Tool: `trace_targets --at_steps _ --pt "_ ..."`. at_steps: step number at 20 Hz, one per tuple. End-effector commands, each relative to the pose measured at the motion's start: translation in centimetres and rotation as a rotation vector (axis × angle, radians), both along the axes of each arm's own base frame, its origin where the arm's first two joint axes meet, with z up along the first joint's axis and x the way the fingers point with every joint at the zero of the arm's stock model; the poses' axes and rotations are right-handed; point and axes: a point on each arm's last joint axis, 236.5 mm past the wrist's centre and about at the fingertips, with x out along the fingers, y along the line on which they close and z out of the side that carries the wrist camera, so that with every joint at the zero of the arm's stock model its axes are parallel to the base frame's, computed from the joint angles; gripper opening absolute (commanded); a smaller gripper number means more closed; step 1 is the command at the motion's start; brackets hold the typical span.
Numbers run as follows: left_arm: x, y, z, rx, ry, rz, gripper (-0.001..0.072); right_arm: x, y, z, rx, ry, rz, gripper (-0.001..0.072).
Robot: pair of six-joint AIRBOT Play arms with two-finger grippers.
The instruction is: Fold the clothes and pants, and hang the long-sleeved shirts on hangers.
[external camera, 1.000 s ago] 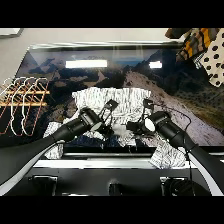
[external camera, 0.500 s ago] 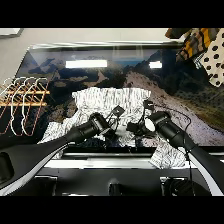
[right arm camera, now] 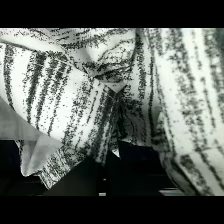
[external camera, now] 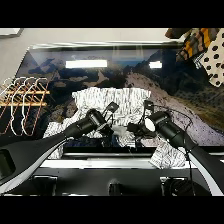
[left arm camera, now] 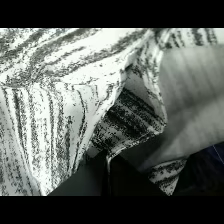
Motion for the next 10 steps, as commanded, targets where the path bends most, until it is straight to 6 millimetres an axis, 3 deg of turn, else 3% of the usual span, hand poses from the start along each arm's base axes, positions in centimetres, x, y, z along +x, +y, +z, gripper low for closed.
trace_targets --at_steps 1,3,6,10 --pt "1.0 1.1 2.5 -0.001 -0.004 0.047 0.0019 1.6 -0.8 2.2 -0.014 -0.044 -0.023 0.0033" --pt "3.5 1.7 7.3 -0.075 -0.076 0.104 0.0019 4.7 -2.1 6.6 0.003 -0.110 -0.085 0.0033" --pt "7.0 3.9 16.9 -0.208 -0.221 0.198 0.0019 8.3 -4.1 15.3 0.037 -0.239 -0.115 0.0032" --pt "7.3 6.6 27.7 -0.328 -0.385 0.215 0.0020 8.2 -4.1 25.3 0.082 -0.367 -0.067 0.0032"
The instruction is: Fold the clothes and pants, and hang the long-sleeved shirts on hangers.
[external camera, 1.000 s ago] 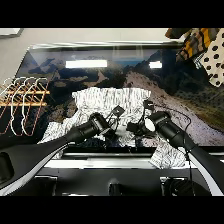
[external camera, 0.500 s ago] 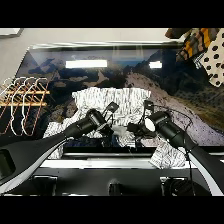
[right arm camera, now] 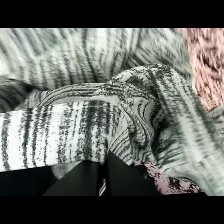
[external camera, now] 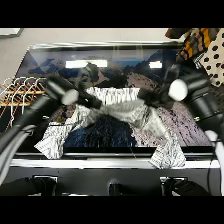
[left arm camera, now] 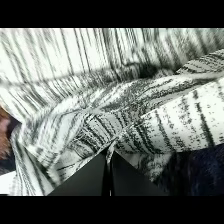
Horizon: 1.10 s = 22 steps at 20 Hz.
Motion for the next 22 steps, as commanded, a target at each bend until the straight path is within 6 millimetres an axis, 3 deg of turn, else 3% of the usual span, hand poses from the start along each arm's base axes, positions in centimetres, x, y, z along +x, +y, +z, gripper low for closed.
trace_targets --at_steps 1,4,6,8,10,13,16,19,22 --pt "-0.5 3.0 9.4 -0.089 -0.142 0.036 0.0019 -1.1 -1.1 8.4 0.012 -0.094 0.024 0.0032" --pt "-2.2 4.1 15.3 -0.174 -0.250 0.038 0.0020 -2.4 -0.9 14.7 0.073 -0.206 0.042 0.0032" --pt "-3.3 4.6 17.8 -0.219 -0.293 0.034 0.0020 -3.3 -0.5 18.3 0.122 -0.283 0.062 0.0032" --pt "-4.2 5.3 18.7 -0.245 -0.299 0.055 0.0019 -4.0 -0.3 20.0 0.149 -0.312 0.076 0.0032" --pt "-4.8 5.4 17.8 -0.245 -0.251 0.076 0.0020 -4.4 -0.1 19.3 0.147 -0.279 0.086 0.0032" --pt "-5.1 4.4 13.6 -0.224 -0.128 0.085 0.0020 -4.6 -0.9 14.9 0.038 -0.148 0.117 0.0032" --pt "-5.9 3.2 6.4 -0.199 0.033 0.110 0.0019 -5.2 -1.7 8.5 -0.150 0.001 0.156 0.0031" --pt "-6.7 2.1 -1.0 -0.197 0.147 0.123 0.0019 -5.4 0.7 1.5 -0.189 0.091 0.174 0.0031" --pt "-6.7 2.0 -5.2 -0.203 0.183 0.175 0.0019 -4.2 2.7 -4.8 -0.127 0.106 0.095 0.0031"
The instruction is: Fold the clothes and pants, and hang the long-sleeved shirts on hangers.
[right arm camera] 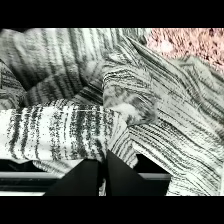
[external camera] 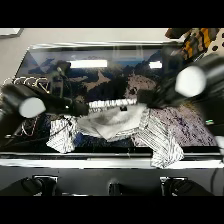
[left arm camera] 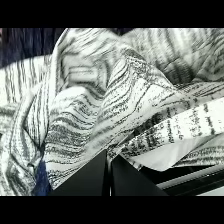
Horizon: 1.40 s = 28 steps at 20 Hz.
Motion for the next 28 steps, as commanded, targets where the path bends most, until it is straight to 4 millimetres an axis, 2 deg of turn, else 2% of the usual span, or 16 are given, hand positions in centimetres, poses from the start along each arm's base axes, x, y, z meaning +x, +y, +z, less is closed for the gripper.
trace_targets --at_steps 1,4,8,9,10,11,12,14,16,18,19,21,23,24,26,28 --pt "-0.3 -1.2 -5.0 -0.047 0.057 0.033 0.0019 0.7 2.2 -7.3 0.054 0.019 -0.076 0.0031" --pt "0.2 -1.6 -6.5 -0.032 0.077 0.034 0.0020 0.7 2.3 -10.1 0.068 0.035 -0.120 0.0031" --pt "1.2 -1.7 -7.7 -0.034 0.082 0.050 0.0023 1.4 2.8 -11.0 0.073 0.033 -0.121 0.0031" --pt "1.6 -1.1 -7.6 -0.046 0.085 0.073 0.0053 1.6 3.1 -11.0 0.082 0.028 -0.120 0.0031" --pt "2.2 0.1 -7.2 -0.049 0.086 0.107 0.0240 1.8 3.3 -10.9 0.094 0.021 -0.118 0.0031" --pt "2.8 2.2 -6.4 -0.044 0.082 0.145 0.0474 1.8 3.7 -10.8 0.112 0.021 -0.117 0.0031" --pt "3.5 5.1 -5.5 -0.031 0.074 0.184 0.0548 1.7 4.1 -10.8 0.127 0.026 -0.117 0.0032" --pt "4.1 12.2 -3.7 -0.007 0.049 0.289 0.0549 1.3 4.6 -10.8 0.143 0.041 -0.100 0.0032" --pt "3.9 20.0 -1.9 0.041 0.007 0.369 0.0549 1.0 4.8 -10.9 0.145 0.054 -0.086 0.0032" --pt "2.7 26.8 -1.4 0.123 0.000 0.400 0.0549 0.9 4.9 -10.9 0.144 0.057 -0.067 0.0032" --pt "1.8 29.3 -1.7 0.162 0.019 0.390 0.0549 0.9 4.9 -10.9 0.145 0.057 -0.067 0.0032" --pt "-0.5 32.5 -2.6 0.187 0.096 0.414 0.0546 0.9 5.0 -10.9 0.147 0.057 -0.065 0.0032" --pt "-1.2 34.5 -2.9 0.187 0.098 0.472 0.0547 0.9 5.0 -10.9 0.146 0.057 -0.064 0.0032" --pt "-1.3 35.3 -3.3 0.178 0.101 0.516 0.0551 0.9 5.0 -10.9 0.146 0.057 -0.064 0.0032" --pt "-1.7 36.7 -4.9 0.151 0.113 0.571 0.0607 0.9 5.0 -10.9 0.146 0.057 -0.064 0.0032" --pt "-2.0 37.1 -7.2 0.067 0.155 0.589 0.0607 0.9 5.0 -10.9 0.146 0.057 -0.064 0.0032"
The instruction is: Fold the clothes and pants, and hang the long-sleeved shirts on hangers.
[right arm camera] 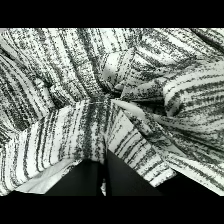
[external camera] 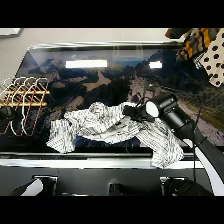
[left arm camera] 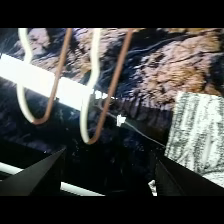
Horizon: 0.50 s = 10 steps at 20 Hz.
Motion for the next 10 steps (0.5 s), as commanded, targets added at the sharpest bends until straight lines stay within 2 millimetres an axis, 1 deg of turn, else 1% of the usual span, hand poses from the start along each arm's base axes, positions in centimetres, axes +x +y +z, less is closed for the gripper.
trace_targets --at_steps 1,3,6,10 --pt "-0.8 1.4 -3.1 -0.106 0.018 0.025 0.0607 0.0 0.0 0.0 0.001 0.002 0.001 0.0032" --pt "-0.9 1.6 -4.9 -0.123 0.056 -0.036 0.0607 0.0 0.0 0.0 -0.001 0.000 0.008 0.0032" --pt "-0.2 1.6 -6.7 -0.115 0.085 -0.133 0.0606 0.0 0.0 0.0 -0.005 -0.001 0.015 0.0032" --pt "0.3 0.5 -9.1 -0.128 0.138 -0.254 0.0600 0.0 0.0 0.0 -0.007 -0.002 0.015 0.0032"
